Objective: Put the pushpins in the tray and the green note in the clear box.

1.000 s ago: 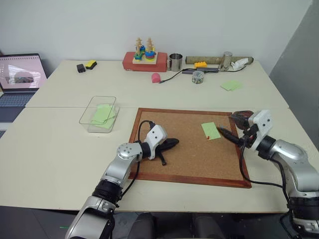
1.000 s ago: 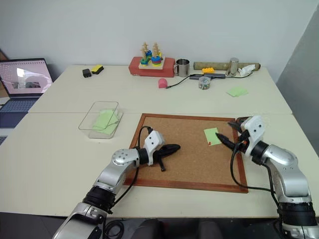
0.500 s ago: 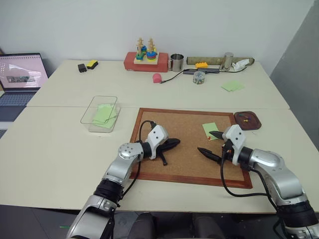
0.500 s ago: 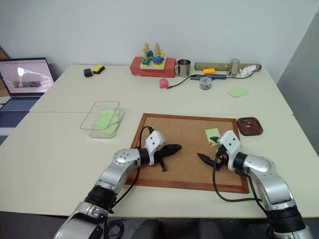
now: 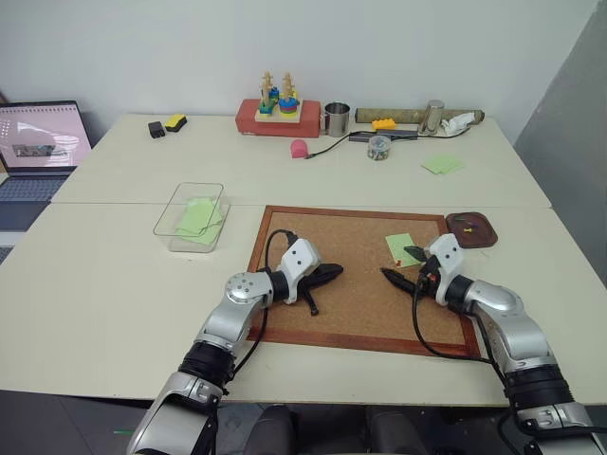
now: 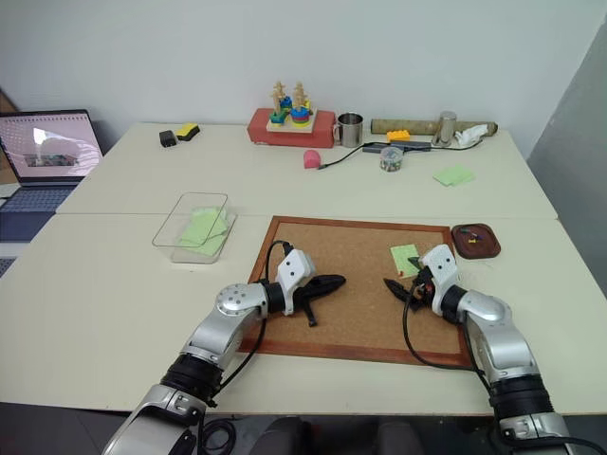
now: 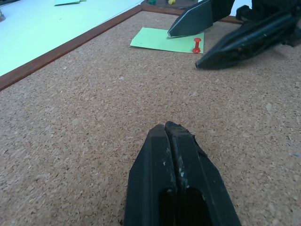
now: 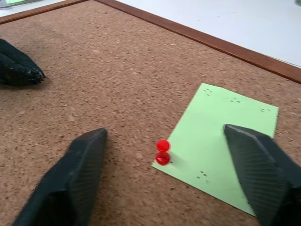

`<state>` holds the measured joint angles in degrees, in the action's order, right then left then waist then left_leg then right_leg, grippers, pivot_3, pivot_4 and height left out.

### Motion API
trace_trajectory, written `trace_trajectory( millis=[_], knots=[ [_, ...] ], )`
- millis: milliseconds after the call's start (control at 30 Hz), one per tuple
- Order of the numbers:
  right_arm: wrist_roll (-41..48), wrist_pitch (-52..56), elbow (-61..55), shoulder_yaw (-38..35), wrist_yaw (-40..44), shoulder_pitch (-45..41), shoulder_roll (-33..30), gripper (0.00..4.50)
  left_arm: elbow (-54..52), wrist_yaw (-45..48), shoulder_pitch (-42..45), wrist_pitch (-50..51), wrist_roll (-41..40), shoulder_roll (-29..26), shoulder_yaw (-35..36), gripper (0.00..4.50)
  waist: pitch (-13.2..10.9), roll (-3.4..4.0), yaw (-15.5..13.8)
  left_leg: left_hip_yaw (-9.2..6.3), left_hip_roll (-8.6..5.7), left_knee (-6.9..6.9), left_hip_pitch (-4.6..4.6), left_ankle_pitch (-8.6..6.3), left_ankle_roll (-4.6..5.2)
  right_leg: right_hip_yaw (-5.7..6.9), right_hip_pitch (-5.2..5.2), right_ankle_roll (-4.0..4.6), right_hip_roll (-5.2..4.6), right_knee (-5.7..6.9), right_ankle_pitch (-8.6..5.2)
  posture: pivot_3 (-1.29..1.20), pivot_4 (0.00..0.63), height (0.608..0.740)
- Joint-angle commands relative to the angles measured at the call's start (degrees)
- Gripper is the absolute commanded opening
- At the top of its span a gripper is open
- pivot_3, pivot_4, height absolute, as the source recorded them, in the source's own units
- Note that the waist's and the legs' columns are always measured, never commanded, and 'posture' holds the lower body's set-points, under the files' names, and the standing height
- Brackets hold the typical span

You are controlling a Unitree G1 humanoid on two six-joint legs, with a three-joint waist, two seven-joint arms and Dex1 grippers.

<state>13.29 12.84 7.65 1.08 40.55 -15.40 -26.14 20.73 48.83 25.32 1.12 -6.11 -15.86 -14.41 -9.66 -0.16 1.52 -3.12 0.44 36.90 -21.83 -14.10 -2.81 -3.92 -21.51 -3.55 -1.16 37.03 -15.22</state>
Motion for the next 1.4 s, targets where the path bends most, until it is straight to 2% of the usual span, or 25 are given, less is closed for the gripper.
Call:
trace_trajectory(
  millis=[33,167,500,933,1033,1100,1200,1300,1367,1400],
  knots=[
    [1.6,-1.1,-0.9,-1.7,0.8,0.4,0.3,2.97,4.3,-0.9,-2.6,2.2,3.3,-0.5,-2.1,0.00,0.0,0.00,0.0,0.00,0.00,0.00,0.00,0.00,0.00,0.00,0.00,0.00,0.00,0.00,0.00,0.00,0.150,0.740],
    [1.9,-1.1,-1.2,-1.8,0.8,0.7,0.4,2.24,4.4,-0.7,-2.5,2.1,3.3,-0.5,-2.1,0.00,0.0,0.00,0.0,0.00,0.00,0.00,0.00,0.00,0.00,0.00,0.00,0.00,0.00,0.00,0.00,0.00,0.150,0.740],
    [2.8,-0.7,-4.0,-2.2,1.2,1.6,-0.1,0.01,4.6,-0.8,-2.2,2.1,3.4,-0.4,-2.1,0.00,0.0,0.00,0.0,0.00,0.00,-0.01,0.00,0.00,0.00,0.00,0.00,0.02,0.00,-0.01,-0.01,0.00,0.150,0.740],
    [2.3,-0.8,-15.4,-1.7,3.9,0.1,-4.6,0.01,4.5,-1.5,-1.3,4.1,1.3,0.9,-0.2,0.00,0.0,-0.02,0.0,-0.02,0.00,-0.03,-0.02,0.00,0.00,0.01,-0.04,0.09,0.00,-0.05,-0.06,0.00,0.150,0.740],
    [1.5,-1.4,-17.9,-1.0,4.5,-0.9,-5.6,0.01,1.1,-1.5,-0.4,6.2,-1.4,1.7,2.0,0.00,0.0,-0.07,0.0,-0.02,0.00,-0.02,-0.04,0.00,0.00,0.00,-0.04,0.12,-0.01,-0.05,-0.07,0.00,0.150,0.740],
    [0.2,-2.9,-19.2,-0.2,5.2,-1.4,-6.6,0.01,-3.2,-1.6,0.5,10.5,-6.0,2.7,5.4,0.00,-0.1,-0.13,0.0,-0.04,0.00,0.00,-0.06,0.00,0.00,0.02,-0.06,0.12,-0.01,-0.05,-0.07,0.00,0.150,0.740],
    [-2.1,-5.8,-20.6,1.0,5.7,-1.8,-7.9,0.00,-11.0,-1.9,1.5,21.3,-16.2,3.8,11.4,0.45,-0.3,-0.42,0.1,-0.03,0.03,-0.01,-0.28,0.00,0.00,0.02,-0.26,-0.03,0.01,-0.02,0.01,0.00,0.150,0.740],
    [-6.1,-11.1,-20.6,2.5,6.0,-2.2,-9.4,0.00,-17.5,-3.6,1.6,33.2,-26.6,4.4,16.7,1.07,-0.6,-0.84,0.3,-0.07,0.07,-0.01,-1.15,0.01,-0.01,0.06,-1.08,-0.23,0.08,0.03,0.15,0.00,0.150,0.740],
    [-7.7,-13.8,-20.3,3.1,5.7,-2.5,-9.6,0.00,-20.3,-5.1,1.2,38.8,-31.7,4.9,19.1,1.55,-0.6,-0.89,0.3,-0.08,0.10,-0.04,-1.20,0.00,-0.02,0.06,-1.15,-0.21,0.08,0.03,0.15,0.00,0.150,0.740],
    [-8.4,-15.0,-20.1,3.3,5.6,-2.7,-9.7,0.00,-21.4,-5.7,1.0,40.8,-33.5,5.0,19.8,1.61,-0.6,-0.91,0.2,-0.08,0.11,-0.07,-1.20,-0.02,-0.03,0.06,-1.16,-0.12,0.06,0.02,0.20,0.00,0.150,0.740]
  ],
)
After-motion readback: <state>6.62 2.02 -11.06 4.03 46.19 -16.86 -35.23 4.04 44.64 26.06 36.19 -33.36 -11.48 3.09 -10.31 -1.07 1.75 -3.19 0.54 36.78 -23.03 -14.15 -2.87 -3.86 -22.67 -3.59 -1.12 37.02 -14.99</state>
